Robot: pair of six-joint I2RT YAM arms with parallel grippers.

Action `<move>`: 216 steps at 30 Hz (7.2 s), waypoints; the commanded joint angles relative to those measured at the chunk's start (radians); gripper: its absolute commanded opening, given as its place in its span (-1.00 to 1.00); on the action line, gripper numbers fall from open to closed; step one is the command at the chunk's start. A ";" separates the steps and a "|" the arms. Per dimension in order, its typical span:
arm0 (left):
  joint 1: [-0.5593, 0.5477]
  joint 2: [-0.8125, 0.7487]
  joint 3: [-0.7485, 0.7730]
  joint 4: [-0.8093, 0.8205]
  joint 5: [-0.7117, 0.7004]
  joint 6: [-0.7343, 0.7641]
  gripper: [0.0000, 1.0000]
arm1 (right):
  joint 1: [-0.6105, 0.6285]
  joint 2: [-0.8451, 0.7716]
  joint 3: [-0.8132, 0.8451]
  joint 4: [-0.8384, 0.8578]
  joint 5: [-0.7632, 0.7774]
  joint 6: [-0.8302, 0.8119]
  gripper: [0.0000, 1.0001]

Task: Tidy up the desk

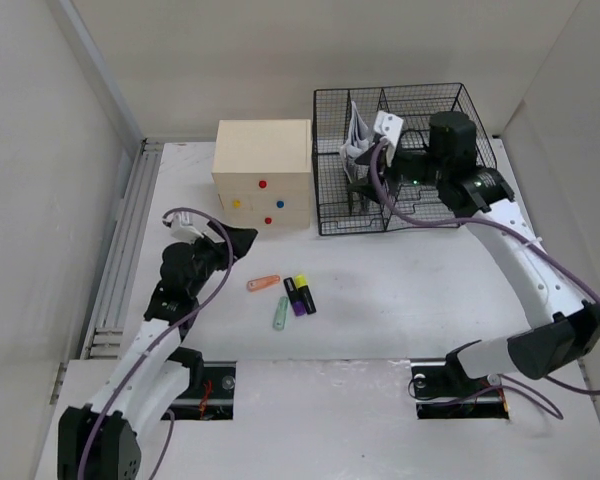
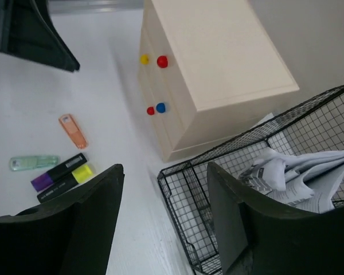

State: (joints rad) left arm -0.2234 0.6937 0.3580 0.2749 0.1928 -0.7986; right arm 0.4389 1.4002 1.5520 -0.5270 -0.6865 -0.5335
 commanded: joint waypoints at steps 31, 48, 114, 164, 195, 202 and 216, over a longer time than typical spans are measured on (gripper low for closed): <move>-0.128 0.905 0.381 0.590 -0.085 -0.065 -0.03 | -0.247 -0.122 -0.199 0.343 -0.358 0.326 0.14; -0.146 0.963 0.400 0.581 -0.085 -0.065 -0.61 | -0.256 -0.122 -0.227 0.352 -0.367 0.336 0.14; -0.369 -0.175 0.444 -0.324 -0.489 0.582 0.67 | 0.493 0.187 -0.342 0.010 0.324 -0.326 -0.29; -0.369 -0.307 0.389 -0.333 -0.498 0.564 0.84 | 0.589 0.486 -0.336 0.004 0.524 -1.237 -0.07; -0.369 -0.325 0.389 -0.333 -0.489 0.564 0.86 | 0.673 0.853 0.000 -0.633 0.504 -1.088 -0.19; -0.369 -0.326 0.389 -0.333 -0.498 0.564 0.86 | 0.673 0.864 0.035 -0.630 0.432 -0.909 -0.75; -0.369 -0.326 0.389 -0.324 -0.498 0.564 0.86 | 0.652 0.577 0.117 -0.270 0.349 -0.176 -1.00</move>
State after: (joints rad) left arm -0.5880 0.3775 0.7521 -0.0944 -0.3035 -0.2337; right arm 1.1000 2.0975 1.6470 -0.9394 -0.3077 -0.9268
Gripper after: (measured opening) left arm 0.928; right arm 0.359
